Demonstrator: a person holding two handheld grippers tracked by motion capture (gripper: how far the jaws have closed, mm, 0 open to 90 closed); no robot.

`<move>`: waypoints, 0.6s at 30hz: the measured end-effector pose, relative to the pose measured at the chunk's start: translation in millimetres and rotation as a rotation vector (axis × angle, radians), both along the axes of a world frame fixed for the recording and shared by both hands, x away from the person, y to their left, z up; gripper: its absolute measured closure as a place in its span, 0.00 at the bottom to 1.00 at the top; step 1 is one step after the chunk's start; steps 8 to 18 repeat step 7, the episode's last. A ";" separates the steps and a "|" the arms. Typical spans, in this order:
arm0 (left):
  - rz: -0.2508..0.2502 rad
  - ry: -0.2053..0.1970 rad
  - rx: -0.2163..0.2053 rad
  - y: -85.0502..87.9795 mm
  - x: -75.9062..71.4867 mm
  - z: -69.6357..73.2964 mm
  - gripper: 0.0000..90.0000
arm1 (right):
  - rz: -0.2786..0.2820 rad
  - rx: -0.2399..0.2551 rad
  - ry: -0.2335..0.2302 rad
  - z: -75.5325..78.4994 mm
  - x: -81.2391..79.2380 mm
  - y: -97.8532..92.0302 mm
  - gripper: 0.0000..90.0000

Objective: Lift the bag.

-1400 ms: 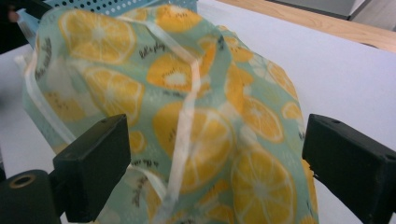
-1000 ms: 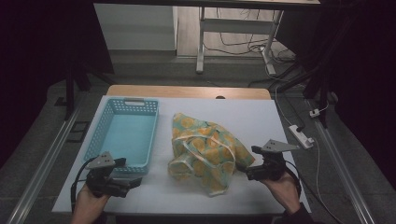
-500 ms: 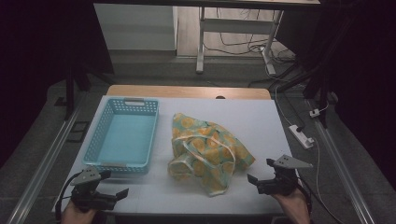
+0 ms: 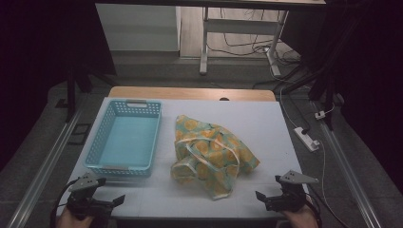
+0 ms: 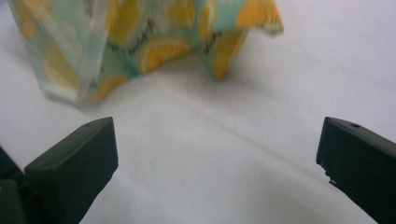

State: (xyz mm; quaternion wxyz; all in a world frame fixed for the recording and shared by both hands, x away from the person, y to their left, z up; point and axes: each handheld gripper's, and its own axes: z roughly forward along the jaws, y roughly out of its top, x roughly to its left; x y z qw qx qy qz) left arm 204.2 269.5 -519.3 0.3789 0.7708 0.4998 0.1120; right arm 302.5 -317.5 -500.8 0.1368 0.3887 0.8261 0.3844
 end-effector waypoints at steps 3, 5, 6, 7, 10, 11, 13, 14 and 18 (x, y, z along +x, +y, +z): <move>0.005 0.017 0.007 -0.7 1.5 -1.0 0.00 | -0.011 -0.008 -0.002 0.3 -3.2 -1.6 0.00; 0.004 0.028 0.009 -0.9 2.7 -1.3 0.00 | -0.016 -0.005 0.010 -0.5 -2.9 -2.2 0.00; 0.006 0.029 0.006 -0.8 3.1 -1.6 0.00 | -0.018 -0.004 0.014 -0.4 -2.6 -2.6 0.00; 0.008 0.032 0.002 -0.4 3.5 -1.3 0.00 | -0.017 -0.004 0.019 -0.7 -2.1 -2.7 0.00; 0.008 0.032 0.002 -0.4 3.5 -1.3 0.00 | -0.017 -0.004 0.019 -0.7 -2.1 -2.7 0.00; 0.008 0.032 0.002 -0.4 3.5 -1.3 0.00 | -0.017 -0.004 0.019 -0.7 -2.1 -2.7 0.00; 0.008 0.032 0.002 -0.4 3.5 -1.3 0.00 | -0.017 -0.004 0.019 -0.7 -2.1 -2.7 0.00; 0.008 0.032 0.002 -0.4 3.5 -1.3 0.00 | -0.017 -0.004 0.019 -0.7 -2.1 -2.7 0.00; 0.008 0.032 0.002 -0.4 3.5 -1.3 0.00 | -0.017 -0.004 0.019 -0.7 -2.1 -2.7 0.00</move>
